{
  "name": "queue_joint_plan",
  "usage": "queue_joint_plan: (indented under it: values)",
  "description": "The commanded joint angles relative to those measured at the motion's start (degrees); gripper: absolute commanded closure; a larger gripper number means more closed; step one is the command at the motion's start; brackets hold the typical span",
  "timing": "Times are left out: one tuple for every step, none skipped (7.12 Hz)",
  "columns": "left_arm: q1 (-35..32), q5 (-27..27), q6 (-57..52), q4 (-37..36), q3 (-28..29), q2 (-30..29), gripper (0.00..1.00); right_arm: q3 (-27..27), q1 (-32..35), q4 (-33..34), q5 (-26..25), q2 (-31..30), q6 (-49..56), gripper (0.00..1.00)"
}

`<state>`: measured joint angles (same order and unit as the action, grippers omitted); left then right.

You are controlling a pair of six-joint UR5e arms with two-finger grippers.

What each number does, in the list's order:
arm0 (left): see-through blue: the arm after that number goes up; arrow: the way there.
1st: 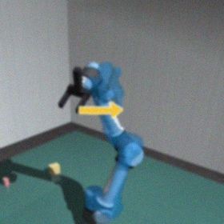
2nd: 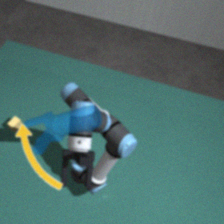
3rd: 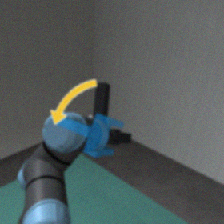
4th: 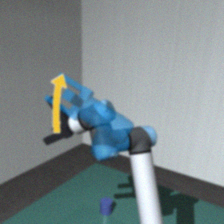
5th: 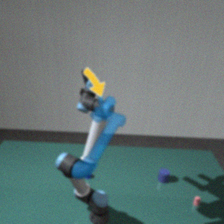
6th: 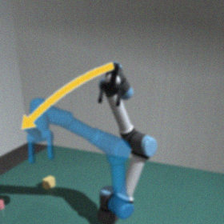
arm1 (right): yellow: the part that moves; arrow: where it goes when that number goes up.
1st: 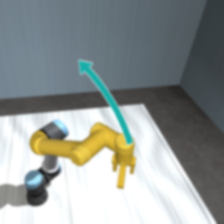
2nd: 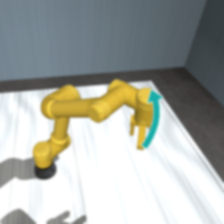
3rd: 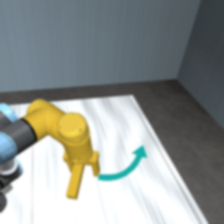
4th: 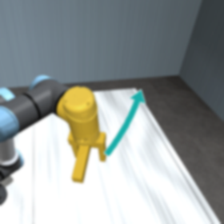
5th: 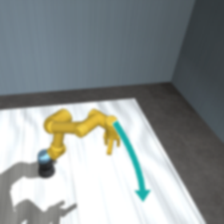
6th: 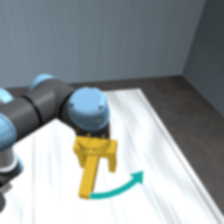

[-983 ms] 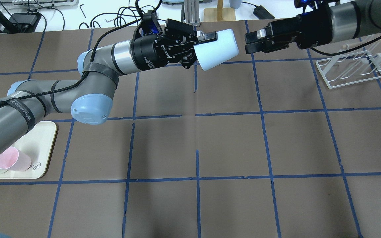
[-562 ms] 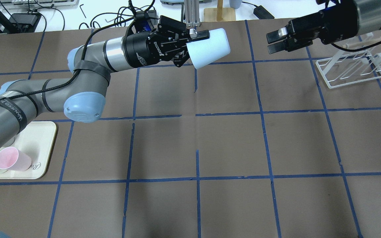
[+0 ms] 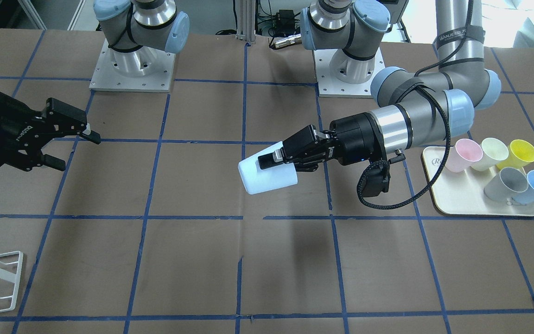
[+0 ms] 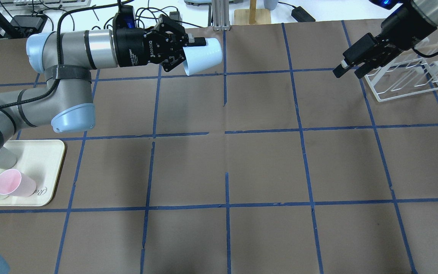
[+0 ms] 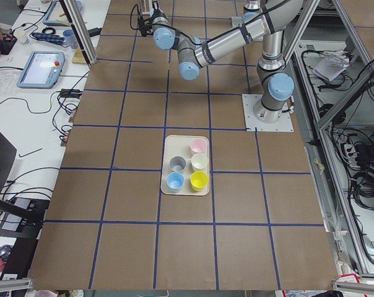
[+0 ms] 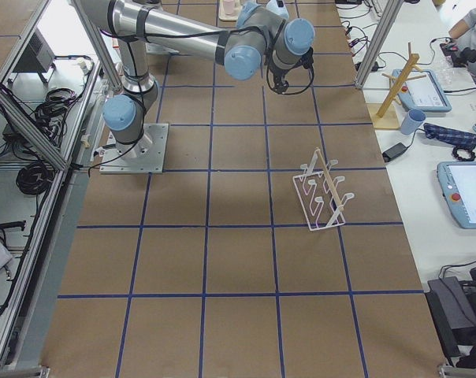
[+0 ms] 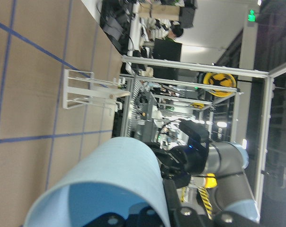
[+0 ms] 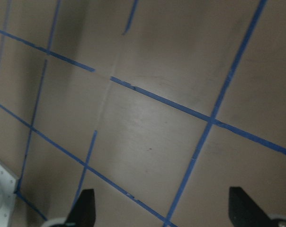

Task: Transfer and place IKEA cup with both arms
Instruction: 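Carry the cup with the left gripper toward the white tray while the right arm withdraws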

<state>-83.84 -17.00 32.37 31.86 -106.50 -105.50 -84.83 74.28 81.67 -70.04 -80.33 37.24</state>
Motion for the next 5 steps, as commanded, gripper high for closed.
queue_joint_plan:
  values:
    - [0.5,-14.7,0.2,1.9,5.6,-0.6,1.0,3.1,10.5,5.9,-17.9,0.3,-18.2,0.0]
    - [1.0,-21.9,-2.6,8.8,9.5,-0.7,1.0,4.3,13.0,6.7,-18.6,1.4,-26.4,0.0]
    - [1.1,-29.2,-10.2,19.8,13.4,-0.3,1.0,4.8,13.2,6.7,-19.1,1.3,-34.0,0.0]
    - [1.5,-35.4,-14.8,26.7,13.9,0.5,1.0,6.0,13.3,6.5,-21.4,1.5,-40.5,0.0]
    - [1.5,-42.8,-18.4,32.6,13.8,1.3,1.0,6.1,13.5,6.4,-21.4,1.6,-46.8,0.0]
